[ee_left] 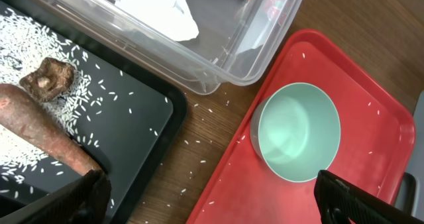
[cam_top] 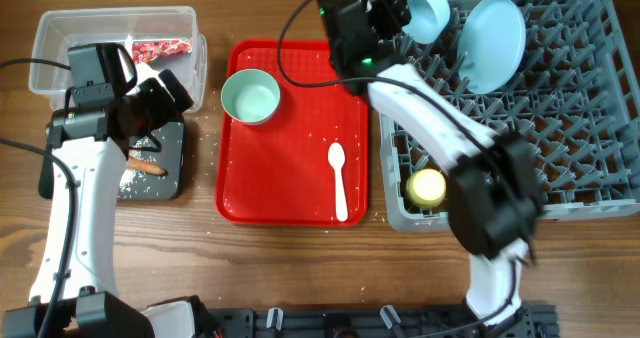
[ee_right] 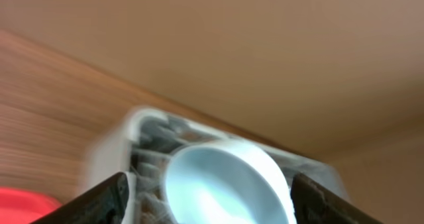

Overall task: Sort waste into correct bins and load items into the dishwasher rack
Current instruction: 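Place the light blue bowl in the rack and open the right gripper, then grip the rim of the green bowl with the right gripper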

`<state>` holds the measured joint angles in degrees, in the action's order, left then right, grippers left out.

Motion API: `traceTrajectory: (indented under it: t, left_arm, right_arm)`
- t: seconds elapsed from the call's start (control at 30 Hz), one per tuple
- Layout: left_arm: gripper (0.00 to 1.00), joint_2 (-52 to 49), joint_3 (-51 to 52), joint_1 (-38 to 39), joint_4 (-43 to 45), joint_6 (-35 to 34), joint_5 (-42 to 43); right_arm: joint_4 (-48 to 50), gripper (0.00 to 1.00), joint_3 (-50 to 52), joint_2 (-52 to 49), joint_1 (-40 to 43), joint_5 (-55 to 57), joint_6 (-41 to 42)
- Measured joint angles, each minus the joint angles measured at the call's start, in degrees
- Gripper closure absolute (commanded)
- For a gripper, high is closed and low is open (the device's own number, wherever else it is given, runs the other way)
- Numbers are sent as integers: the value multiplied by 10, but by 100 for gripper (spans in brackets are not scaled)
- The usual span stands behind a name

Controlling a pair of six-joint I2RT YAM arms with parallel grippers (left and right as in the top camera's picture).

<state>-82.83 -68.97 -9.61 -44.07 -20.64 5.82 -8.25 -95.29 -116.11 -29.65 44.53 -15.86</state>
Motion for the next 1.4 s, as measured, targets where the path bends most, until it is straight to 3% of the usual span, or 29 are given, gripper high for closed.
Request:
traceTrajectory:
  t: [0.2, 0.5, 0.67, 0.73, 0.9, 1.07, 1.27, 1.4]
  left_arm:
    - [0, 0, 0, 0, 0, 0, 0]
    - [0, 0, 0, 0, 0, 0, 0]
    - [0, 0, 0, 0, 0, 0, 0]
    - [0, 0, 0, 0, 0, 0, 0]
    - [0, 0, 0, 0, 0, 0, 0]
    - [0, 0, 0, 0, 0, 0, 0]
    - [0, 0, 0, 0, 0, 0, 0]
    - [0, 0, 0, 0, 0, 0, 0]
  right_arm:
    - [-121, 14, -9, 178, 65, -160, 258]
    - [-195, 20, -7, 130, 195, -431, 362]
    - [-209, 20, -6, 129, 165, -472, 359]
    - [-225, 16, -6, 129, 135, -487, 347]
    - [-250, 16, -6, 125, 42, -503, 341]
    - [-225, 30, -6, 62, -35, -518, 379]
    - [-191, 41, -6, -65, -63, -520, 430]
    - [-157, 56, -6, -113, -80, -529, 450]
